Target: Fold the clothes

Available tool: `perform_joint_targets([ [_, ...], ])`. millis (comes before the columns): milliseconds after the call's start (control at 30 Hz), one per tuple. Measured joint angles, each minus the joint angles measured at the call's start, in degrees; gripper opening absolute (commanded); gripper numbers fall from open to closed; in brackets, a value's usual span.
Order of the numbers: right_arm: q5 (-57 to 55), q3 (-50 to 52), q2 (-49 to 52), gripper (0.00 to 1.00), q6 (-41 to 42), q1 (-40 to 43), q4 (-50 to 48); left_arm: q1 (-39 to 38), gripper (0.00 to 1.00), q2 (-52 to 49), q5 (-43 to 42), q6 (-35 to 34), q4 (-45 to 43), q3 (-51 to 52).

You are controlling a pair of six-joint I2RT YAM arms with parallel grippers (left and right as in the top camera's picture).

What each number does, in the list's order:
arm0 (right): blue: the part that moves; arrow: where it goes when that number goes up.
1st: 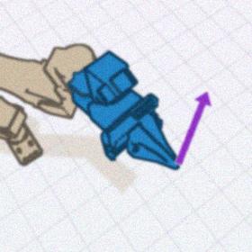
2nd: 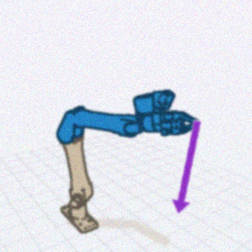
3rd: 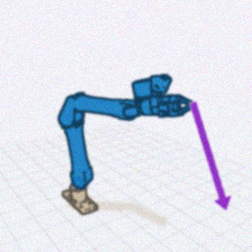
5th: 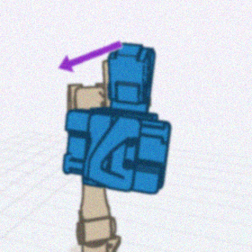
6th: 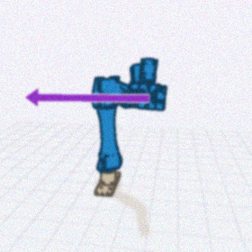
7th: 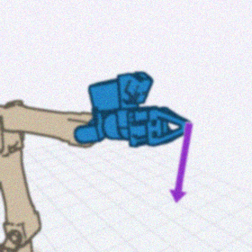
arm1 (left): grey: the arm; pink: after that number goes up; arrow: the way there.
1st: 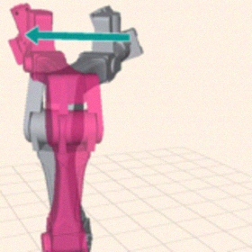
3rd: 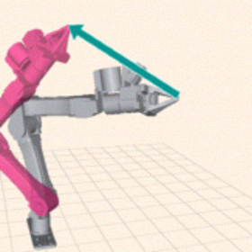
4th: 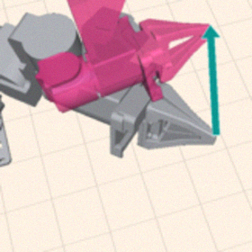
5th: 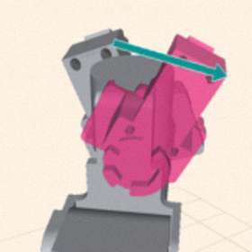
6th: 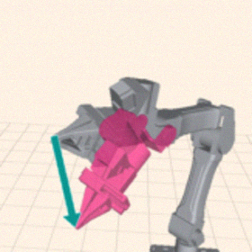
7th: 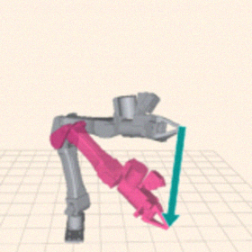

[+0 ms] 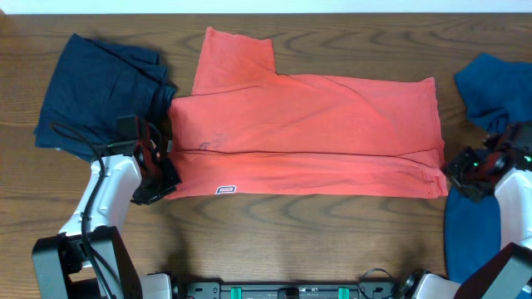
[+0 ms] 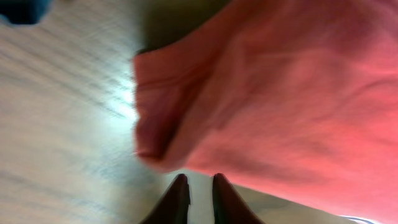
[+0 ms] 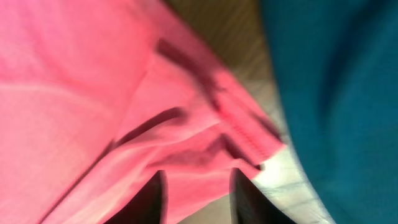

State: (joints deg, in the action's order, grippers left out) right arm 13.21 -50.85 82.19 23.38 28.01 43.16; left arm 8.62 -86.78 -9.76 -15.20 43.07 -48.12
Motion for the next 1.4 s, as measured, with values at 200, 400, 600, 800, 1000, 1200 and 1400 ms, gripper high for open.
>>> perform_joint_targets([
  [200, 0.28, 0.46, 4.66, 0.56, 1.03, -4.24, -2.25, 0.00, 0.10, 0.00, -3.39, 0.66, -0.79, -0.46],
  [400, 0.31, 0.90, 11.02, 0.41, 3.76, -4.37, -6.43, -0.42, 0.10, 0.00, -6.32, 1.81, -1.05, -0.46],
  [600, 0.31, 1.09, 12.57, 0.01, 5.64, -4.37, -13.31, -2.51, 0.10, 0.00, -8.02, 2.14, -1.60, -0.46],
  [800, 6.27, 1.18, 12.57, 0.06, 5.97, -4.37, -22.73, -4.24, 0.11, 0.00, -8.33, 2.16, -1.73, -0.46],
  [1000, 9.11, 1.18, 12.57, 0.59, 7.52, -4.35, -28.04, -4.35, 0.23, 0.02, -8.68, 2.45, -1.75, -0.81],
  [1200, 11.13, 1.18, 12.57, 0.43, 6.03, -4.33, -27.34, -4.35, 0.27, 1.55, -11.32, 3.61, -1.79, -2.36],
  [1400, 16.59, 1.18, 12.57, 0.40, 0.92, -4.33, -20.87, -5.05, 0.07, 3.34, -12.44, 5.20, -1.77, -2.62],
])
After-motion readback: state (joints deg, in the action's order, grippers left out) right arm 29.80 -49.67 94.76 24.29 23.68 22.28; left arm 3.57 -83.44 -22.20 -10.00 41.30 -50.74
